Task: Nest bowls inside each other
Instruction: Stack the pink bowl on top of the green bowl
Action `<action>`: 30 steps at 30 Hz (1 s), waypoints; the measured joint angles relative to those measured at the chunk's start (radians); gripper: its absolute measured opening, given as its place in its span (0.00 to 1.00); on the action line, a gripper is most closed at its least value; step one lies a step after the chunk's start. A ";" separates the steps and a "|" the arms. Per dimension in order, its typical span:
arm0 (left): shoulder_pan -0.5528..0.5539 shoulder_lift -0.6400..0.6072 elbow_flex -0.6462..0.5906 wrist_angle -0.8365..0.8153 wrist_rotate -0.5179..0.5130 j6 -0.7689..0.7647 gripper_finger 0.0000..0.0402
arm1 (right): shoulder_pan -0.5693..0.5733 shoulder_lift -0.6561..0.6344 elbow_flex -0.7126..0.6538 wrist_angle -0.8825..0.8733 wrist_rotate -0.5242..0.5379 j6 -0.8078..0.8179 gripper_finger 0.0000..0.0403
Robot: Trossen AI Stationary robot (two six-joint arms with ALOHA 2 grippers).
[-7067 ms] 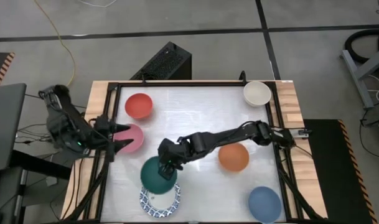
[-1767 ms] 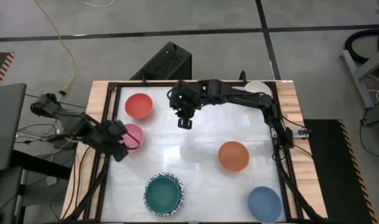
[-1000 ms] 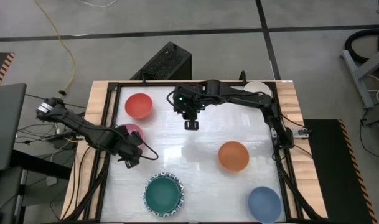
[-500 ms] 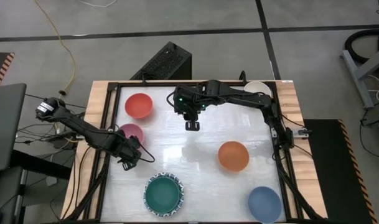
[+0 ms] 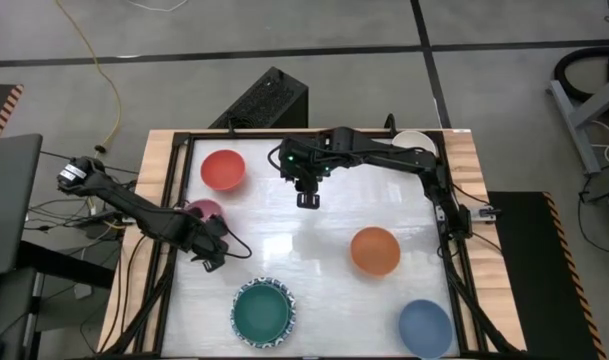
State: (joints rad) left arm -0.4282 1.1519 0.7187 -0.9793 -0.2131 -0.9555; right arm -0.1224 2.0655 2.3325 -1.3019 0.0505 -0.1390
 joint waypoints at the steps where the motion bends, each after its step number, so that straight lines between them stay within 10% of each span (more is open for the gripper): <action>1: 0.000 0.000 0.014 -0.003 -0.012 0.000 0.00 | -0.002 0.000 0.000 0.000 0.000 0.000 0.36; 15: 0.005 0.114 0.420 -0.317 -0.406 0.155 0.00 | -0.114 -0.129 0.005 0.055 0.007 0.114 0.36; 30: 0.150 0.472 0.735 -0.246 -0.687 1.155 0.00 | -0.054 -0.236 0.005 0.191 0.193 0.145 0.36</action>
State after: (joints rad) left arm -0.2777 1.6236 1.4532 -1.2252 -0.8999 0.1993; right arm -0.1765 1.8297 2.3371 -1.1112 0.2438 0.0063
